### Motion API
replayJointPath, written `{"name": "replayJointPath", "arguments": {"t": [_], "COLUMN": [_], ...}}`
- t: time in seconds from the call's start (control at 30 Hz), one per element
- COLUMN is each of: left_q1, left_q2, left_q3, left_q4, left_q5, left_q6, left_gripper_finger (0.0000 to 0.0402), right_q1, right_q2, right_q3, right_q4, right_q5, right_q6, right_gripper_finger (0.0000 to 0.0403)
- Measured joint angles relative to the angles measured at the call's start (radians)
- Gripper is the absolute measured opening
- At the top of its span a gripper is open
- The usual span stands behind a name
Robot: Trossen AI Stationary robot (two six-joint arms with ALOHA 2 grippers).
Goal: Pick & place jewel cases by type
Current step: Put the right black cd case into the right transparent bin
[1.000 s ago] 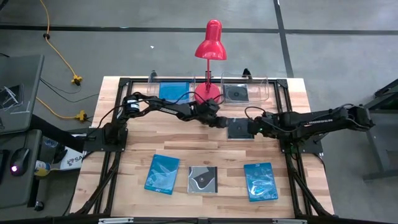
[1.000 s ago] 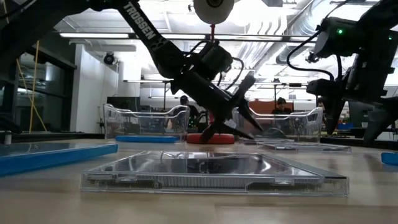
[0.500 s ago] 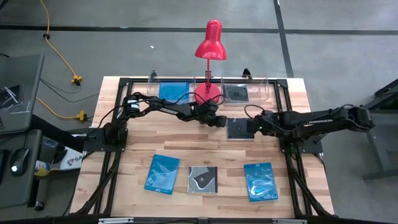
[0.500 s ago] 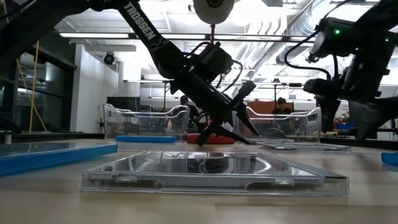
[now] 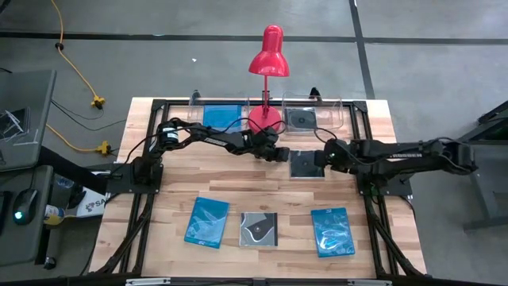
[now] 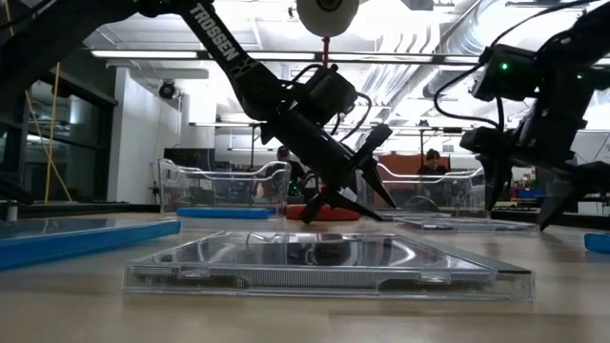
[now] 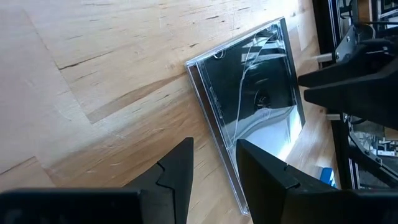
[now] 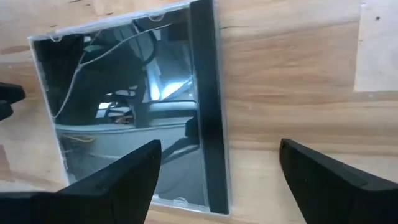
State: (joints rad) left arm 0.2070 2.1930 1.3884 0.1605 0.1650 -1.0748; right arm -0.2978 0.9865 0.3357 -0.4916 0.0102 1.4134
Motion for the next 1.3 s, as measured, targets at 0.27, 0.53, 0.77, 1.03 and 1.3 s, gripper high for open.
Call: {"name": "replayJointPath", "arguments": {"t": [0.27, 0.53, 0.77, 1.03, 1.3], "left_q1": [0.0, 0.0, 0.0, -0.013, -0.014], "left_q2": [0.001, 0.001, 0.001, 0.003, 0.003], "left_q3": [0.0, -0.001, -0.001, -0.001, -0.002], "left_q4": [0.002, 0.004, 0.005, 0.016, 0.016], "left_q5": [0.005, 0.035, 0.045, 0.057, 0.055], "left_q6": [-0.001, 0.0, -0.003, -0.011, -0.011], "left_gripper_finger": [0.012, 0.012, 0.012, 0.012, 0.012], "right_q1": [-0.038, -0.095, -0.128, -0.136, -0.136], "right_q2": [-0.003, -0.002, 0.0, 0.002, 0.051], "right_q3": [-0.048, -0.051, -0.054, -0.057, -0.053], "right_q4": [0.051, 0.053, 0.072, 0.117, 0.15], "right_q5": [-0.057, -0.126, -0.172, -0.197, -0.212], "right_q6": [-0.065, -0.151, -0.181, -0.192, -0.198], "right_gripper_finger": [0.0312, 0.0312, 0.0312, 0.0312, 0.0312]}}
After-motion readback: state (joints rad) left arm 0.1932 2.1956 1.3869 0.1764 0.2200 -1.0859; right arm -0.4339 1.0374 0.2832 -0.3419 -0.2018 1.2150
